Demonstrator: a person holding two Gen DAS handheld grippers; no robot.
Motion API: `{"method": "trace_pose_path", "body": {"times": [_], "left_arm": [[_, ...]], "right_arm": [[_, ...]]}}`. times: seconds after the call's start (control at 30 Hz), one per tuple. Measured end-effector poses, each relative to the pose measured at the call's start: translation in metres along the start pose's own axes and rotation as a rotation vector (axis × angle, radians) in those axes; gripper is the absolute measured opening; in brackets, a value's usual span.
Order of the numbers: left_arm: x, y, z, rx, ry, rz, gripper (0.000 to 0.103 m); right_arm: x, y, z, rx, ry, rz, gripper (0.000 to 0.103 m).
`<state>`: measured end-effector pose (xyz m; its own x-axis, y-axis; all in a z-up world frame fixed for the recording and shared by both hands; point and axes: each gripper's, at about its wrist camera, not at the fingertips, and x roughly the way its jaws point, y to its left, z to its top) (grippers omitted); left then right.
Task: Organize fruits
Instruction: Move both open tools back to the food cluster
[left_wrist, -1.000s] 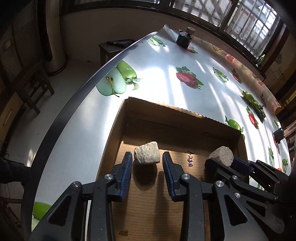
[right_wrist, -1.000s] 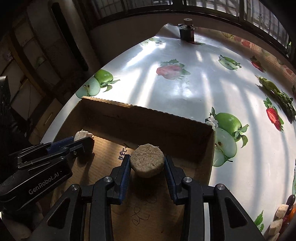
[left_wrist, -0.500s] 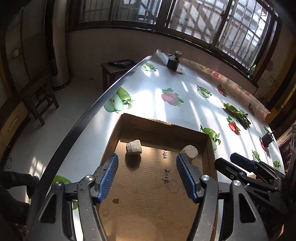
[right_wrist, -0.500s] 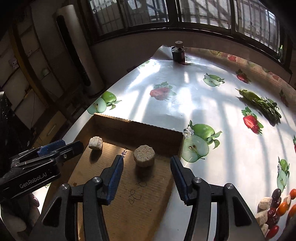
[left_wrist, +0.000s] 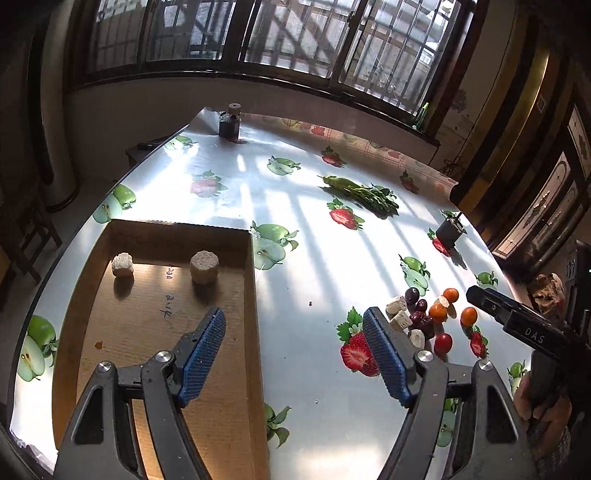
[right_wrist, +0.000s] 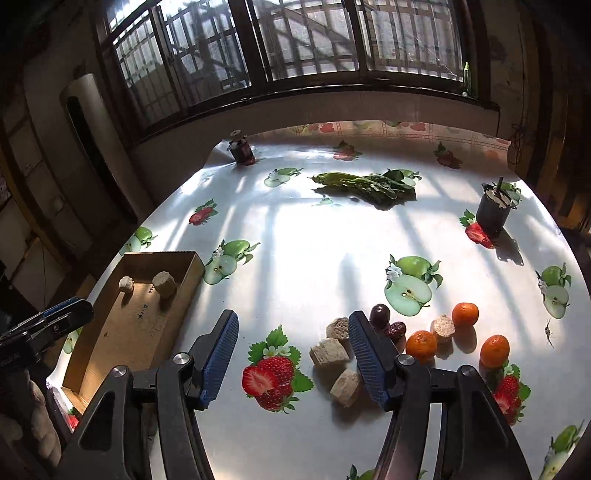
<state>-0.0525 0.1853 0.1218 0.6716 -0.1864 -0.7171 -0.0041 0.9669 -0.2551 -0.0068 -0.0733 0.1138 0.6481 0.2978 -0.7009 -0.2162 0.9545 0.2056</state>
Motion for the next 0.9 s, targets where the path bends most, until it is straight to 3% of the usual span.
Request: {"method": "trace_pose_path", "body": {"times": [0.2,0.33,0.67,0.9], "left_arm": [[0.038,-0.052,-0.012,0.082,0.072,-0.034,0.076],[0.064,-0.080,-0.024,0.123,0.117,-0.075,0.076],[0.118,-0.133,-0.056,0.237,0.164,-0.108,0.074],[0.134,-0.147,-0.060,0.276,0.152,-0.131,0.054]], "right_arm": [[-0.025,-0.103,-0.013,0.158,-0.010,-0.109,0.067],[-0.018,-0.147,-0.029,0.247,0.009,-0.113,0.067],[0.037,-0.171,-0.042,0.301,0.047,-0.122,0.067],[0.050,-0.170,-0.042,0.252,0.002,-0.154,0.067]]}}
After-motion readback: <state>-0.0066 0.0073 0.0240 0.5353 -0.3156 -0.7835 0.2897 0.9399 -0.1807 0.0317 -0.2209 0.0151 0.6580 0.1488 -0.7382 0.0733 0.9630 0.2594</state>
